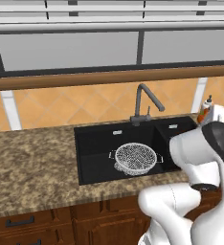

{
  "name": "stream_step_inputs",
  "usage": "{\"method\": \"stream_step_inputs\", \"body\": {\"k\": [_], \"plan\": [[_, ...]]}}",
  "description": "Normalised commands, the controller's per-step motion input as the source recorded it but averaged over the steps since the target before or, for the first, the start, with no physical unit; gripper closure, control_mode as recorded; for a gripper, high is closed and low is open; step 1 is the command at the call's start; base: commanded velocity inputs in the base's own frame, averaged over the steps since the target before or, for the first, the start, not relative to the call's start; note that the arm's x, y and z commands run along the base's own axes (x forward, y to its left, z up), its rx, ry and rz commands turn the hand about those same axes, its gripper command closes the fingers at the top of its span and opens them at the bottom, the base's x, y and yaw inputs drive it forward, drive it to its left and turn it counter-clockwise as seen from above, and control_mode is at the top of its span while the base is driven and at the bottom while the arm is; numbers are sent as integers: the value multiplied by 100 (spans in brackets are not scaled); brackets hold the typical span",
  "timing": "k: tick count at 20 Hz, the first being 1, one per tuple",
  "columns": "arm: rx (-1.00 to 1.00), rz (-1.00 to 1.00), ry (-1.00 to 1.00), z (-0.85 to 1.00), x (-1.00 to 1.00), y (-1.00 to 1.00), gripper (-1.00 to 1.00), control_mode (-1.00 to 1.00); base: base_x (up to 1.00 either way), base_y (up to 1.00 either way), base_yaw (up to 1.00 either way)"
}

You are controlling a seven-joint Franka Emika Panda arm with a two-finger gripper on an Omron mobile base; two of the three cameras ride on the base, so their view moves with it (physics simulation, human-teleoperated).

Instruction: Put the colander in the sink, put the kiwi, orange in the colander, and turn on the sink faucet and pour water over the colander.

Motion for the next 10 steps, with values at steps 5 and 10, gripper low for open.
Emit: {"method": "stream_step_inputs", "body": {"k": [5, 10], "plan": [[-75, 0, 33, 3, -2, 100, 100, -100, 0, 0, 0], [-78, 0, 39, 15, 0, 92, 100, -100, 0, 0, 0]]}}
